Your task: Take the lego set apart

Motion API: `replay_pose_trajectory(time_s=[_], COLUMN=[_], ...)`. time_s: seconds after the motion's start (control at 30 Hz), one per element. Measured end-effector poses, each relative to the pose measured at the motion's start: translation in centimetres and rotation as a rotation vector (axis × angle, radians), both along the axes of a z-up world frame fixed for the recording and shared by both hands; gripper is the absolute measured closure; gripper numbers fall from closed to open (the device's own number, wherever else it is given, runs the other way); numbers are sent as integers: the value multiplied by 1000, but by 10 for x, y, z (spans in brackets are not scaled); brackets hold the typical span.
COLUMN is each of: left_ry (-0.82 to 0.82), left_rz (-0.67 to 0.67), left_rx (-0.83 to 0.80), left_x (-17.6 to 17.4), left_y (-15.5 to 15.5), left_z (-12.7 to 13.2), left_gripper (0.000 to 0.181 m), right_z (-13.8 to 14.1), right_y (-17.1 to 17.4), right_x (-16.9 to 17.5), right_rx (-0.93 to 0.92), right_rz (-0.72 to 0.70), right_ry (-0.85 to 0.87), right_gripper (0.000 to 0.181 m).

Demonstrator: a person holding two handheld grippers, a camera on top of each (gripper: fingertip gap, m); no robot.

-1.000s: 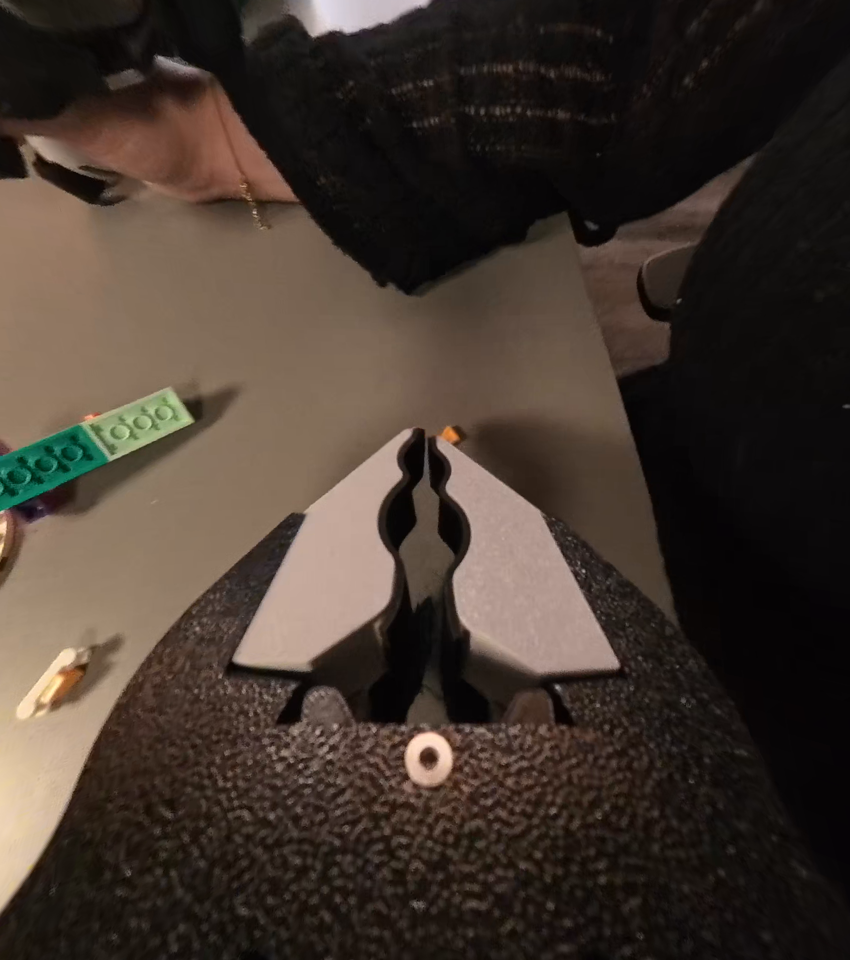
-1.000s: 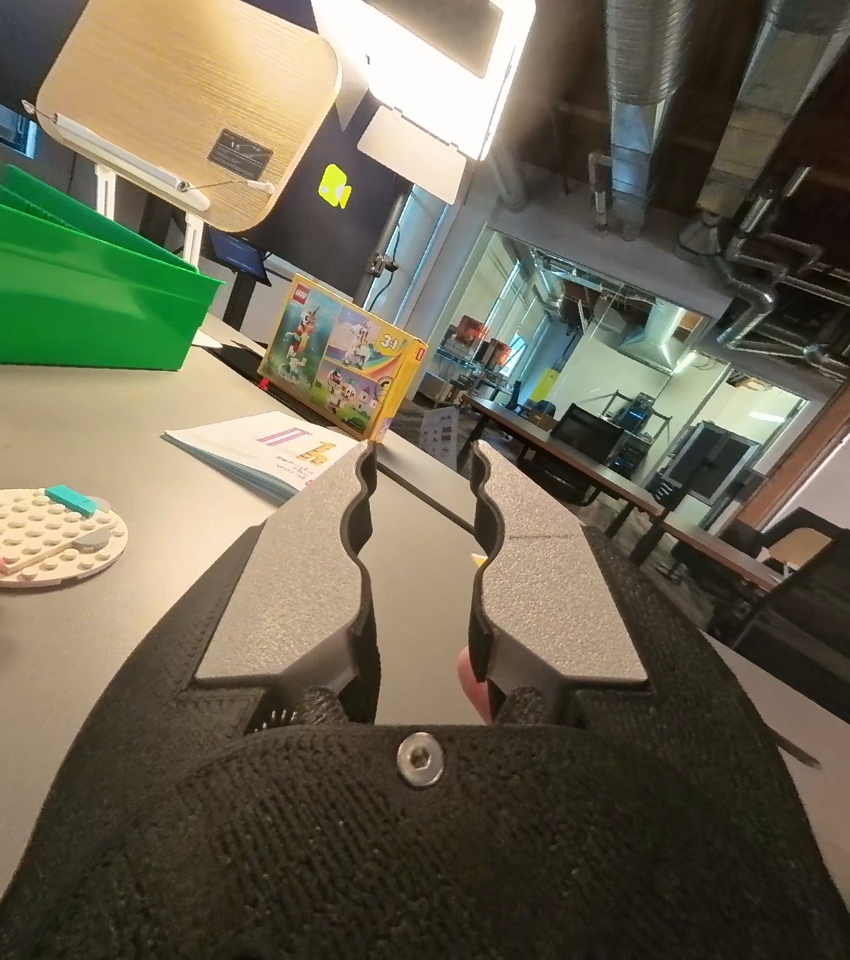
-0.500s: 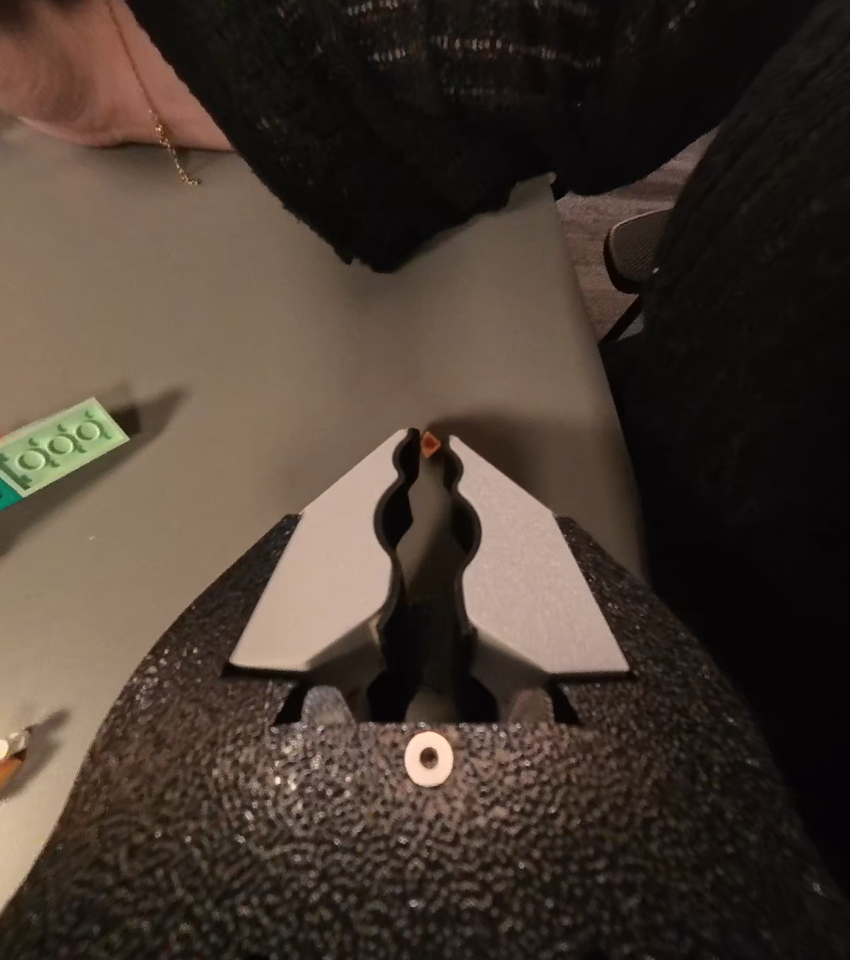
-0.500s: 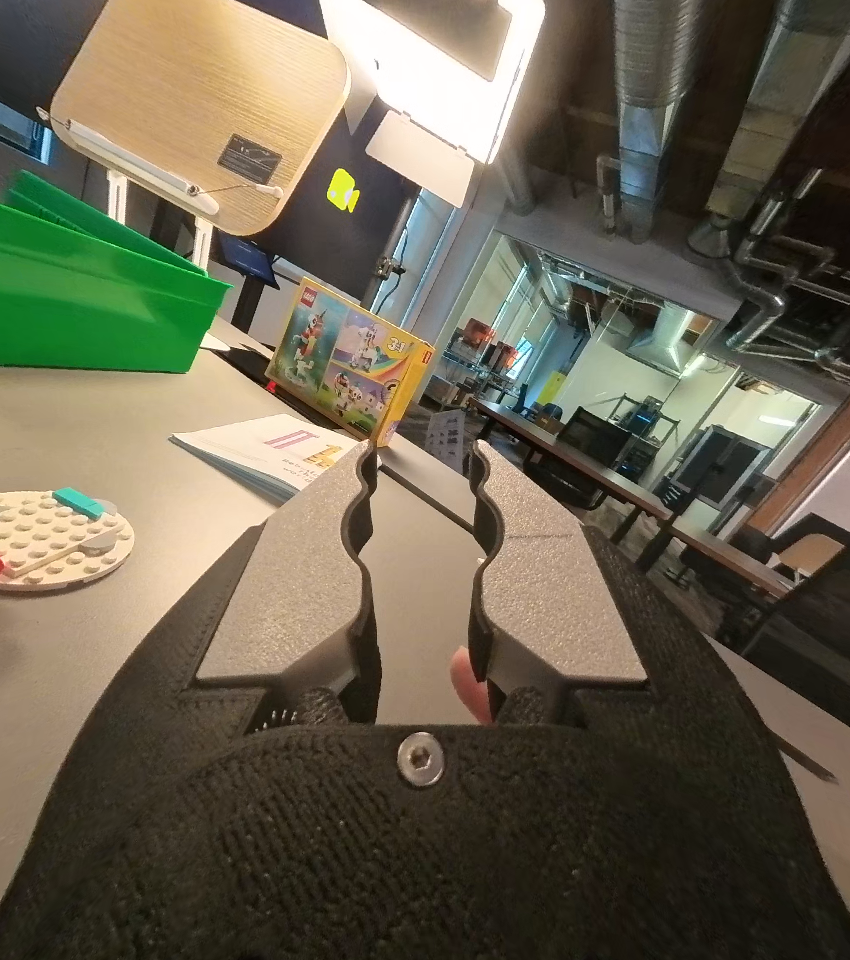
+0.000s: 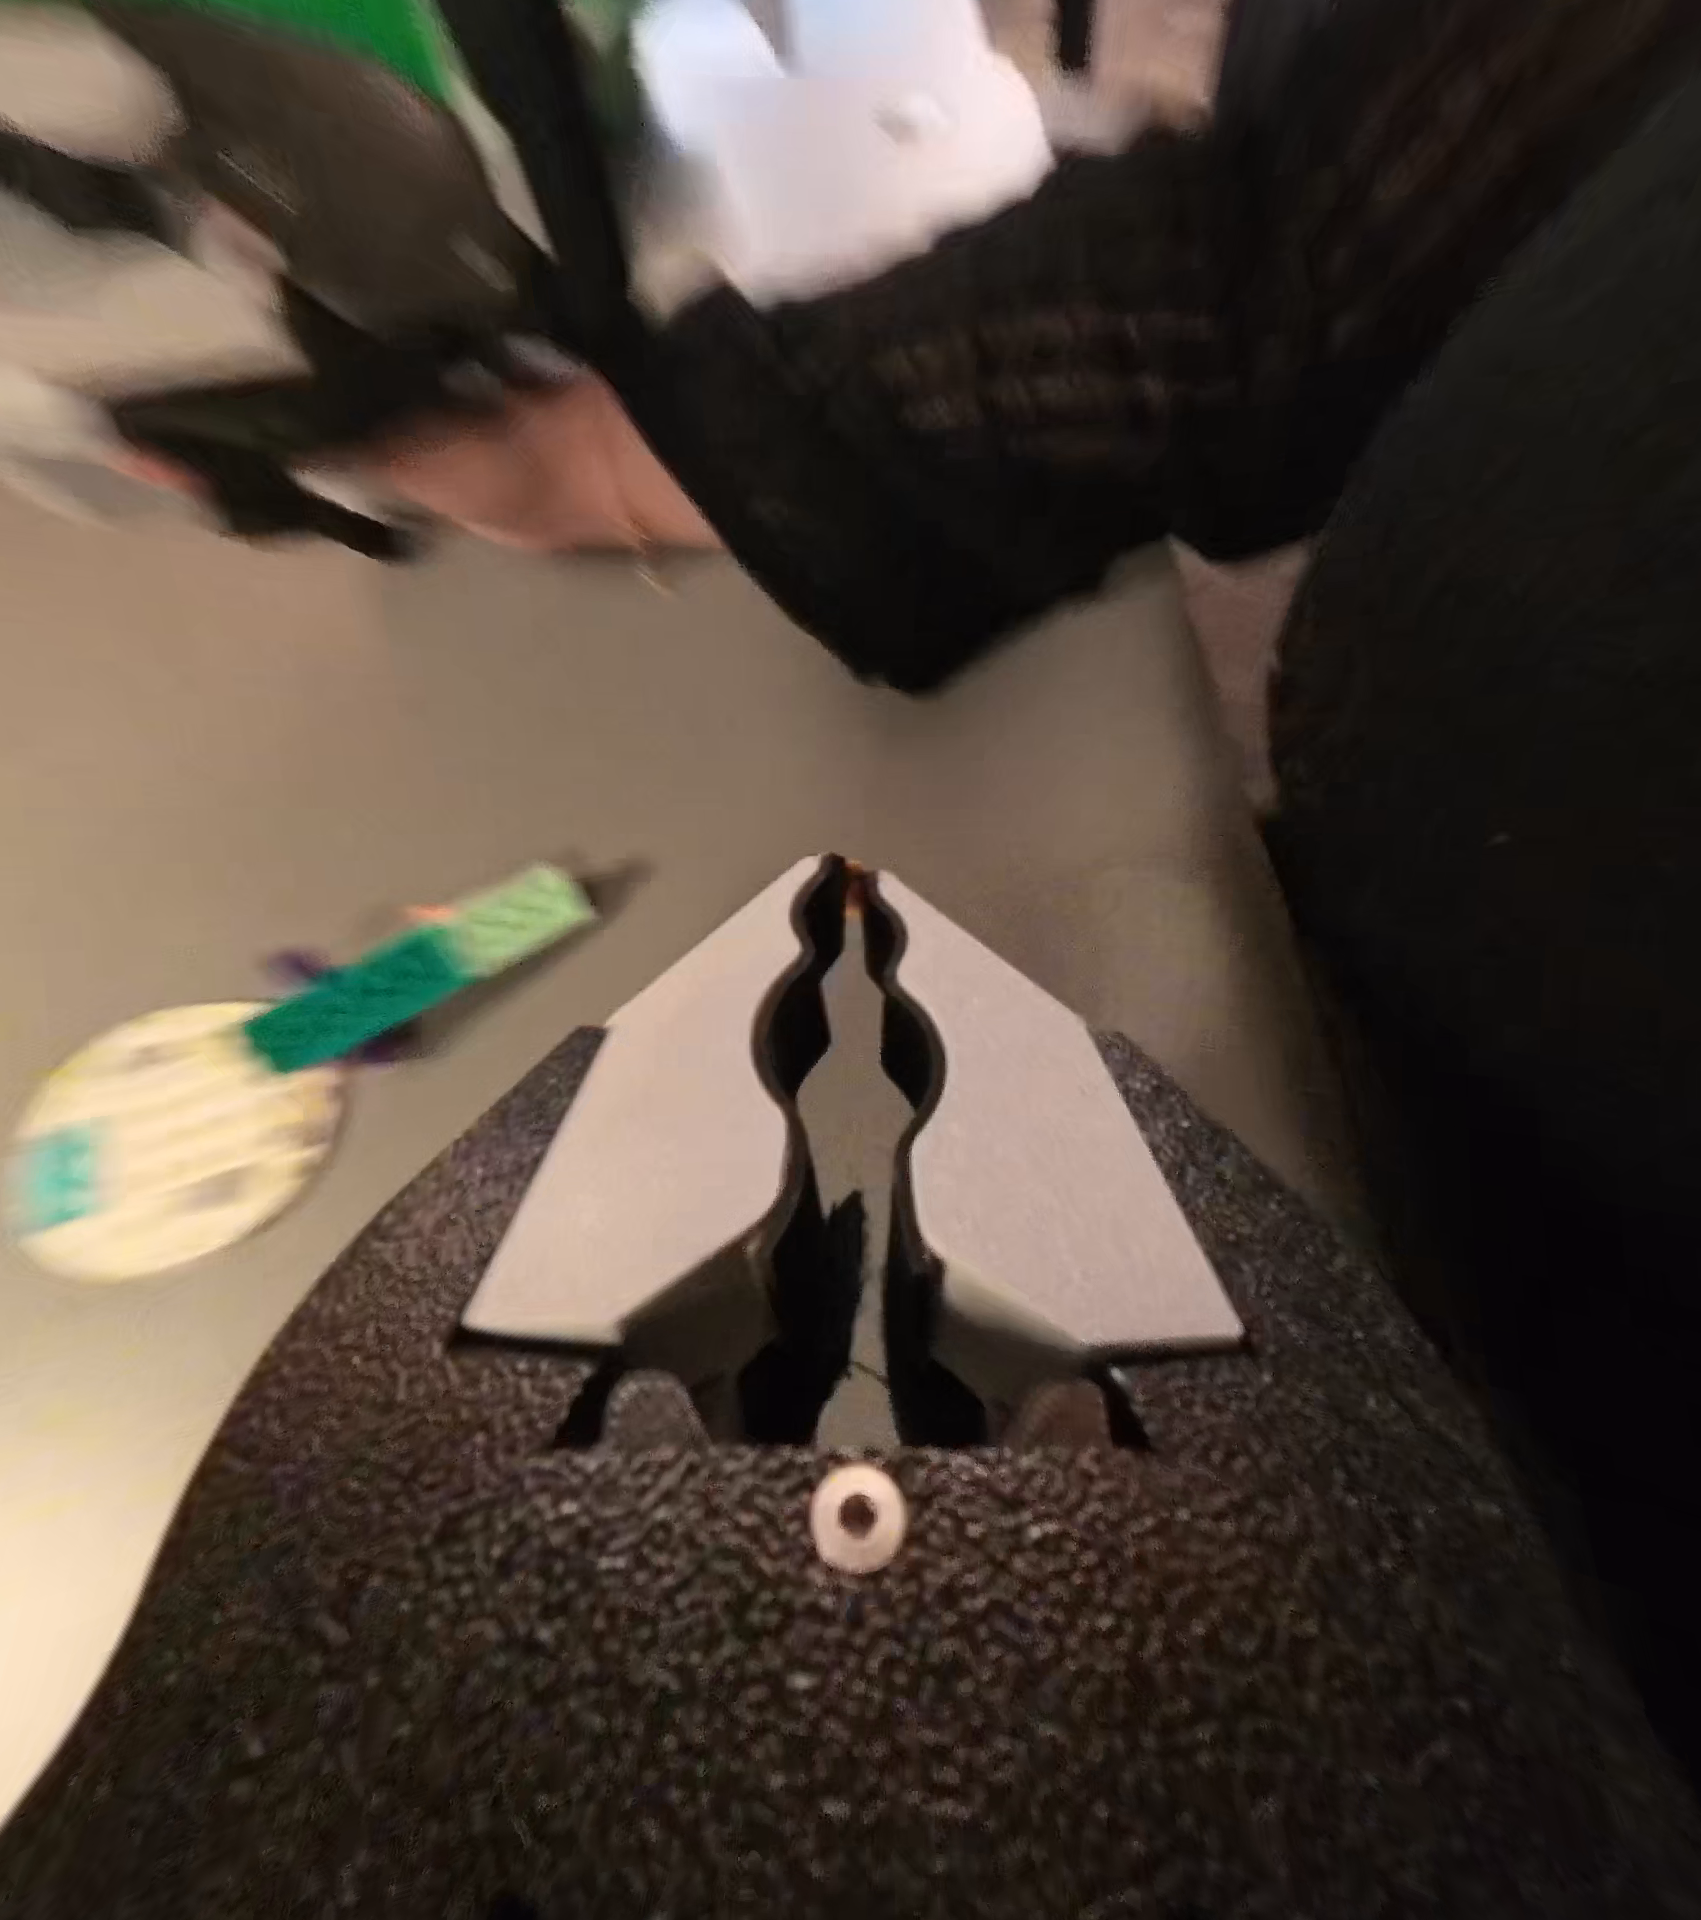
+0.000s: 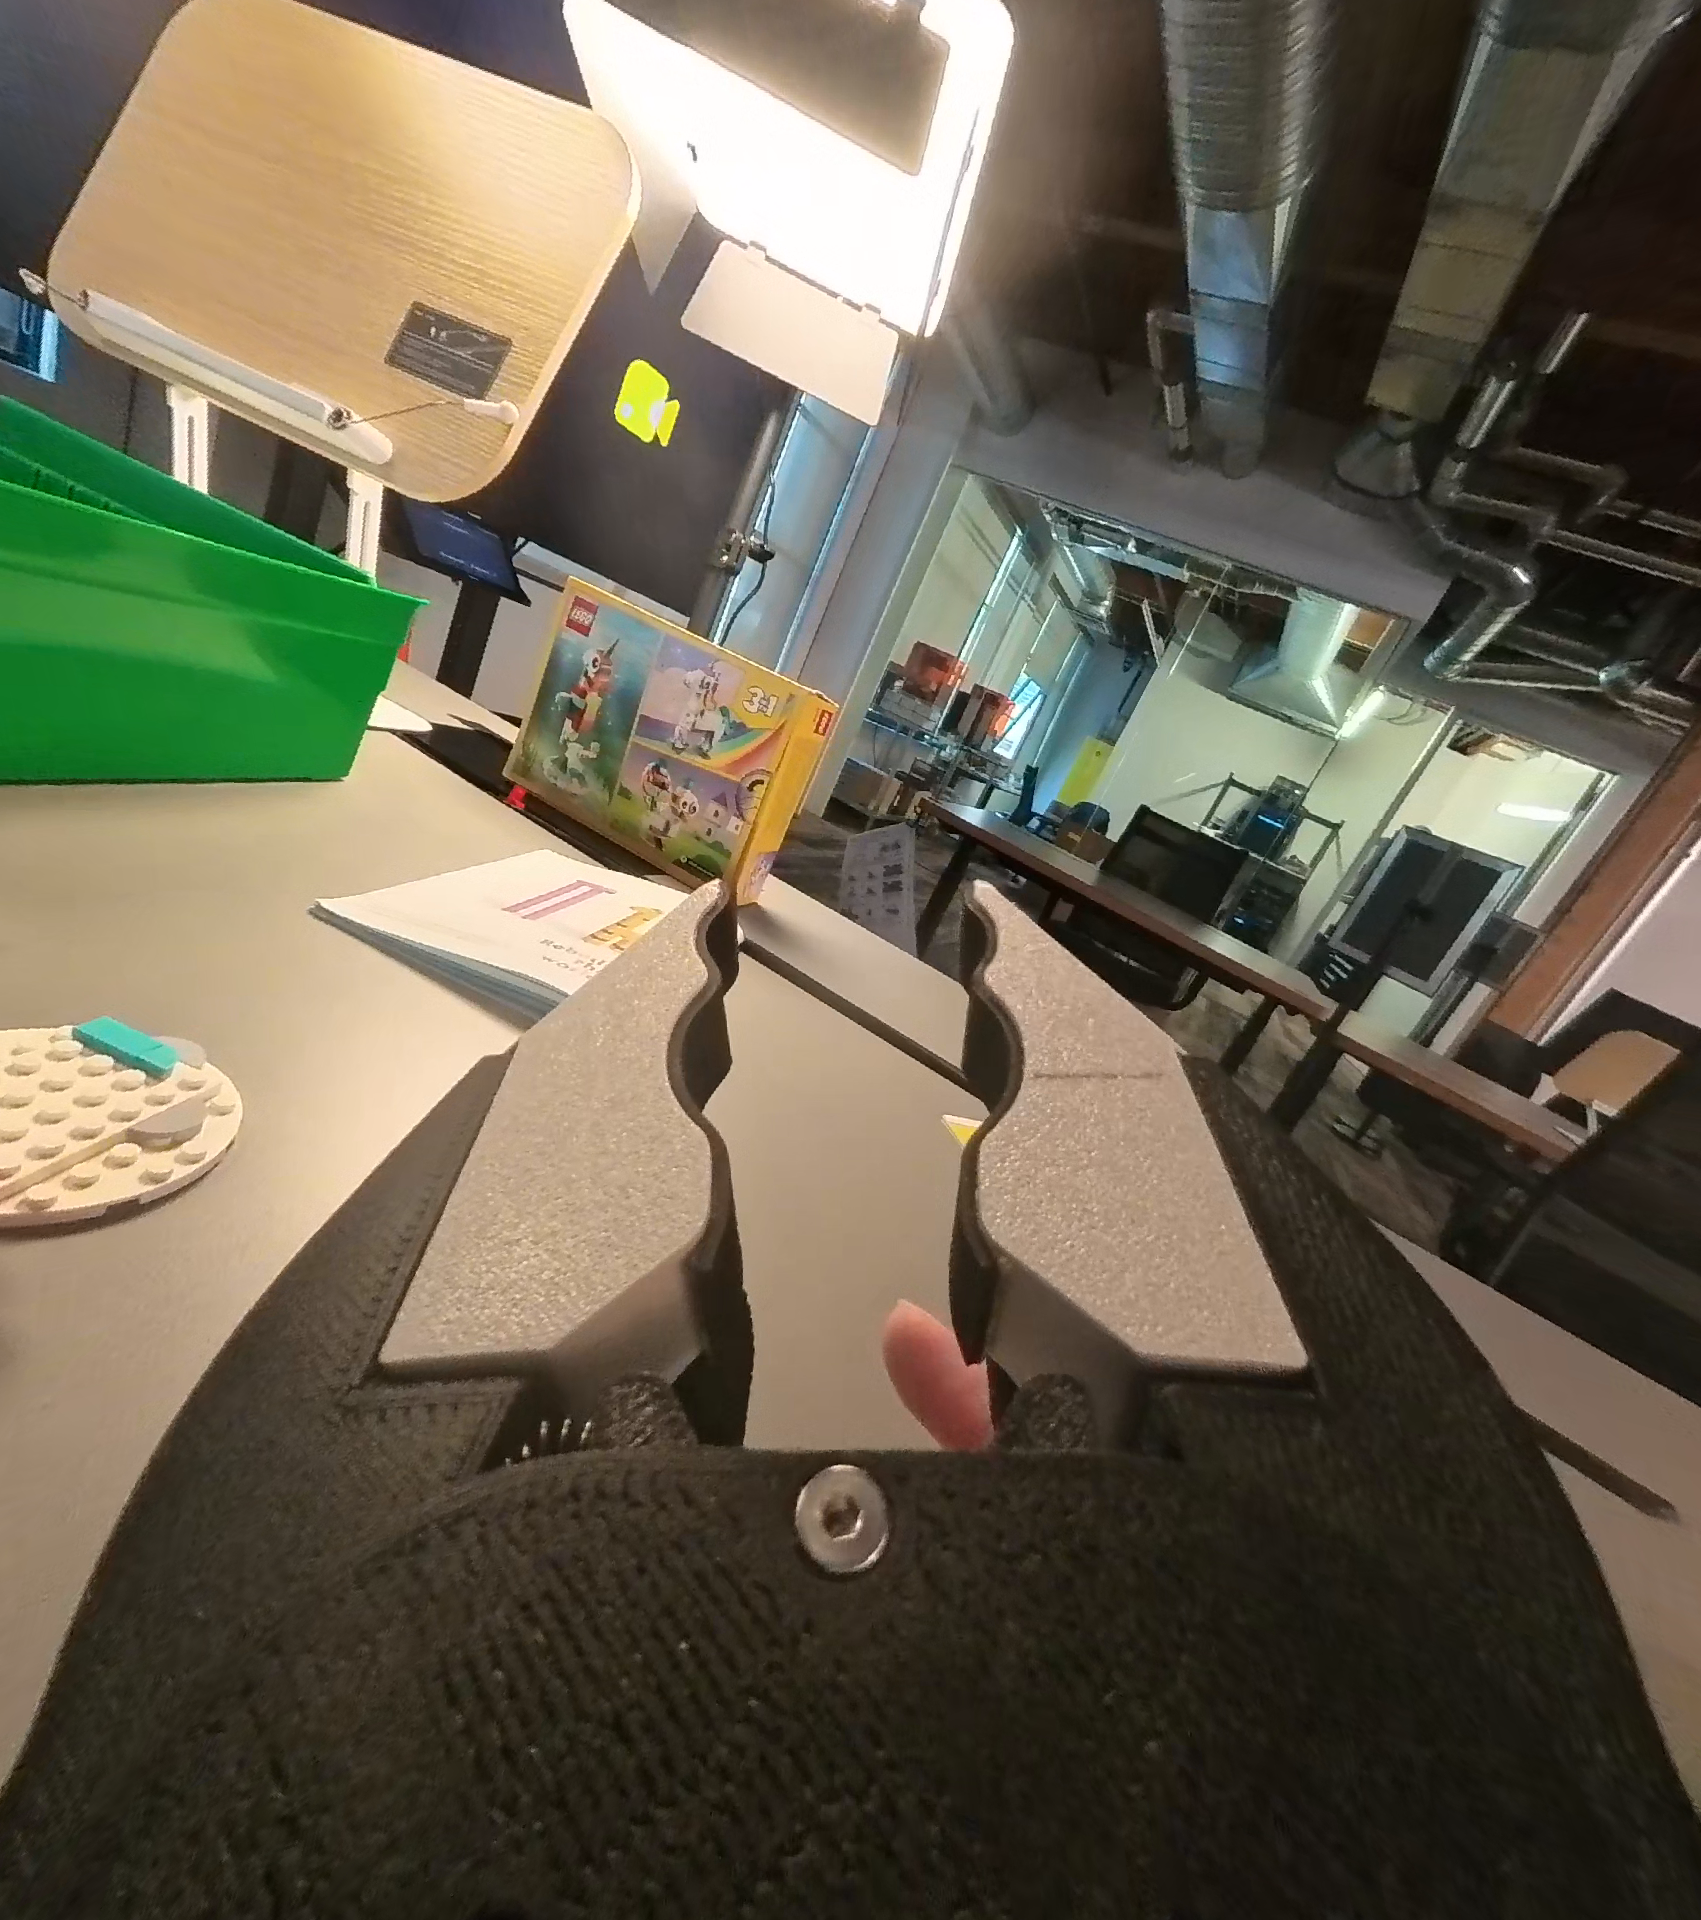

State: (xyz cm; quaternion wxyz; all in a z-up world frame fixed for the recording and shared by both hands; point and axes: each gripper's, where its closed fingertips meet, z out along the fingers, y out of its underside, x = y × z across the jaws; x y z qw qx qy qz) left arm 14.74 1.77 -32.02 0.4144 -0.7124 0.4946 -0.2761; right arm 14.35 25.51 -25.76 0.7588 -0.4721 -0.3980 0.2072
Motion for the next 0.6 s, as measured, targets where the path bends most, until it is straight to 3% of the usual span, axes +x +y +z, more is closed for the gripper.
replay_pose_trajectory(time_s=[0.07,0.13,0.17,0.2,0.27,0.37,0.43,0.5,0.6], left_ry=[-41,-119,-146,-103,25,146,215,211,233], left_rz=[231,750,921,1059,1269,1352,1374,1367,1407], left_rx=[200,357,383,356,244,3,-140,-201,-124], left_x=[-50,-154,-202,-247,-324,-380,-396,-400,-402], left_y=[32,73,78,81,85,93,94,99,99], left_z=[61,127,146,149,131,82,50,34,44], left_gripper=[180,180,180,180,180,179,150,138,126], right_z=[0,0,-1,-1,-3,-11,-15,-20,-28], right_y=[0,0,-1,-1,-5,-13,-21,-34,-70], right_x=[-1,-2,-3,-4,-7,-17,-24,-32,-42], right_rx=[1,1,2,3,8,7,-9,-40,-151], right_rz=[2,8,12,16,33,72,114,194,423], right_ry=[-1,-4,-7,-13,-32,-103,-142,-189,-272], right_gripper=[141,142,143,144,145,148,148,148,144])
